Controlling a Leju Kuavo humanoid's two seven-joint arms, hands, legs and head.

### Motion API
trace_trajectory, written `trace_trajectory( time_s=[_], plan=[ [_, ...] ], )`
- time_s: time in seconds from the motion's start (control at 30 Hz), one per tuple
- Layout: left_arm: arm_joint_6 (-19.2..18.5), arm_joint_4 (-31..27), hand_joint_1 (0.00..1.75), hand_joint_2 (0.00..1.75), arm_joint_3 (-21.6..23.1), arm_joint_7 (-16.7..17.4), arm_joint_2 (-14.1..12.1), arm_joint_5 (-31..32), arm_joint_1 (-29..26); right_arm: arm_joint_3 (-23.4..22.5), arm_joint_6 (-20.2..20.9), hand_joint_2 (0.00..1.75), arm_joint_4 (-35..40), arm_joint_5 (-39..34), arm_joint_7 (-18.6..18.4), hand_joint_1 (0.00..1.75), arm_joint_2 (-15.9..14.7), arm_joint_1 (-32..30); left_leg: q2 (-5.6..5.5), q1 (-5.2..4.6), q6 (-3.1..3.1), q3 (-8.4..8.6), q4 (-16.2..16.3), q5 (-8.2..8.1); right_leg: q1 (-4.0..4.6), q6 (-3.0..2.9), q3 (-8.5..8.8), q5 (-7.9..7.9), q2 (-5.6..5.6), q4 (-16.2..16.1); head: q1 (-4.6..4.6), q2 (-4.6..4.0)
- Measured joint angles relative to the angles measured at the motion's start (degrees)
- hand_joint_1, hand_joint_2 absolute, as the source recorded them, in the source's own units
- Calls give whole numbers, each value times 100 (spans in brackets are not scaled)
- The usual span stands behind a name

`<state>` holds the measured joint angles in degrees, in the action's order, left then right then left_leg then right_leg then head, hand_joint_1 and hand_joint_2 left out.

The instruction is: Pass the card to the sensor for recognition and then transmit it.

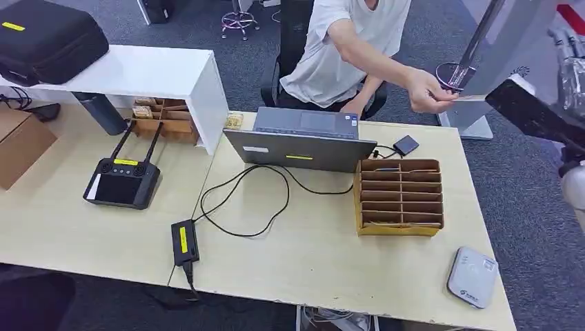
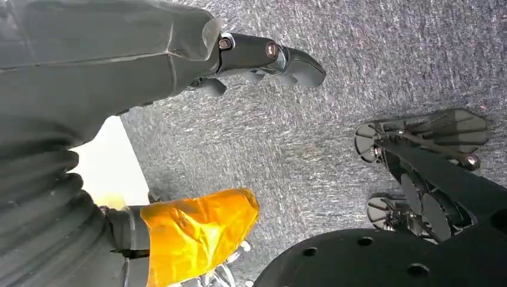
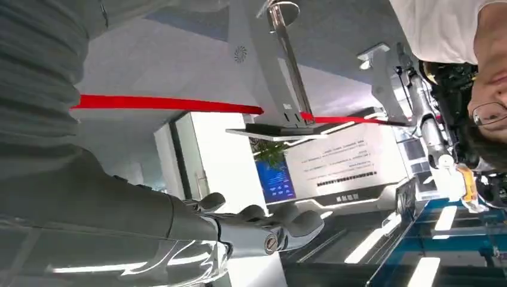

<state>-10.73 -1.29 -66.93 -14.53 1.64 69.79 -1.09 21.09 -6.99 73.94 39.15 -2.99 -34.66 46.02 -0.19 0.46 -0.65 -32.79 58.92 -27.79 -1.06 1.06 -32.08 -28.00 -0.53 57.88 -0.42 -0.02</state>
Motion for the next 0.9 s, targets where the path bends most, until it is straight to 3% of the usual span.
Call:
trace_trajectory(
  time_s=[0.3, 0.33, 0.9],
  plan=[
    [52, 0, 0, 175, 59, 52, 31, 20, 25, 372, 234, 175, 162, 393, 7, 0, 160, -186, 1, 1, 0, 1, 0, 0, 1, 0, -1, 0, 1, 0, 0, 0],
    [52, 0, 0, 175, 72, 53, 33, 22, 28, 409, 253, 175, 175, 395, 9, 175, 179, -205, 1, 1, 0, 0, 0, 0, 1, 0, -1, 0, 1, 1, 0, 0],
    [59, 0, 0, 175, 116, 72, 72, -15, 81, 549, 498, 175, 328, -2, -66, 175, 487, -273, -1, 1, 0, 0, 0, 0, 0, 0, -2, 0, 0, 0, 2, 0]
  ],
)
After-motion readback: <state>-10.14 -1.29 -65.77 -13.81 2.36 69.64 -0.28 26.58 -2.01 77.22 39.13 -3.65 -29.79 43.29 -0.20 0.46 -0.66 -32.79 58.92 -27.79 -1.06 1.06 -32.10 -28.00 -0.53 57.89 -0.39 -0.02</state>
